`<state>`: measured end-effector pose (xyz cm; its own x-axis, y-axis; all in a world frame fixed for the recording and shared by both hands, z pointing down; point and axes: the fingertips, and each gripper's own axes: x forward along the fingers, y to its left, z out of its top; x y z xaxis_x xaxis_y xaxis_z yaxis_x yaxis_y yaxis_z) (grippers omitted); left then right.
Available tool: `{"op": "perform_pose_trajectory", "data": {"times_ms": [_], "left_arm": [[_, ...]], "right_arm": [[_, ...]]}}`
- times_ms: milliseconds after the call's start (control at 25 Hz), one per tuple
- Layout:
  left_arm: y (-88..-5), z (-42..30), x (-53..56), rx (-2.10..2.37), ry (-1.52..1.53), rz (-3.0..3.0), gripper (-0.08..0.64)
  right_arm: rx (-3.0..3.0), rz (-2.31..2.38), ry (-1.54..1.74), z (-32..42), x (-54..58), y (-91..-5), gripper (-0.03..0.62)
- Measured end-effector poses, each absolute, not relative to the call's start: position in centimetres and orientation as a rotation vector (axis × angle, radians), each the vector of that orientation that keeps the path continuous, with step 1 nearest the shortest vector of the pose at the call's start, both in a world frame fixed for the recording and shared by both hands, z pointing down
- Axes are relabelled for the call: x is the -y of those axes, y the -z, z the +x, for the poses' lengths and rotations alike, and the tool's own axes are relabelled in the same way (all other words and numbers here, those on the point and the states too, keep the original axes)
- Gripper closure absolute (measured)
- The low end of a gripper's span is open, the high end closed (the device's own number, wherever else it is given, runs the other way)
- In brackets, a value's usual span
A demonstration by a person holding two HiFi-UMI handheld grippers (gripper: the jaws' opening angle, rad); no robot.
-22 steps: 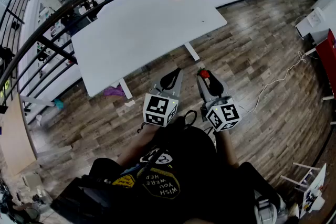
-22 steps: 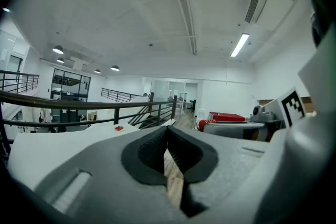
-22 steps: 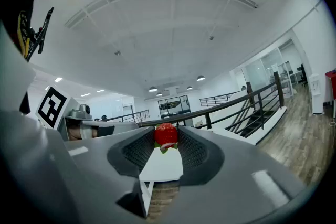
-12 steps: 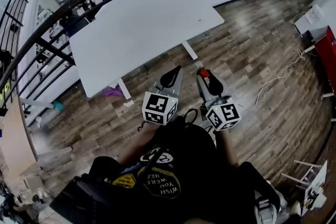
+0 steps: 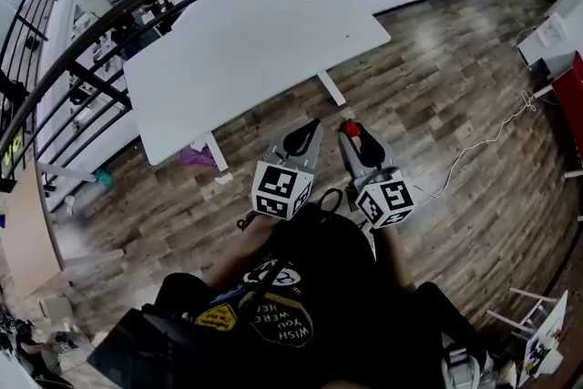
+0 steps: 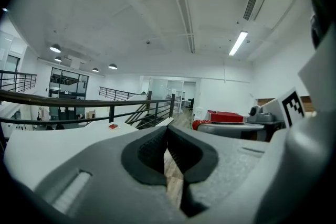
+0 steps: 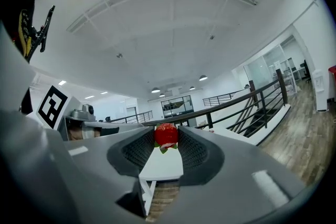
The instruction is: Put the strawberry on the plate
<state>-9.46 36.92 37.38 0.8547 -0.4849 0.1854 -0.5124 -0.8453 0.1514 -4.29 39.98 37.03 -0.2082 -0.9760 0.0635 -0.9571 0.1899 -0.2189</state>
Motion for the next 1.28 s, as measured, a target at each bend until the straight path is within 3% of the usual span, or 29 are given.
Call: {"op": "perform_pose_trajectory", "data": {"times_ms": [360, 1280], "left_arm": [[-39.6, -9.6, -38.2, 0.825, -0.248, 2.778, 0.56], [-38.8, -12.1, -25.8, 0.723, -0.203, 2.789, 0.561]], "right_arm": [[-2.386, -1.864, 0.418, -3.6, -40.7, -39.1, 0.451], [-2.355, -1.912, 0.387, -6.5, -28.4, -37.6, 0.451]]}}
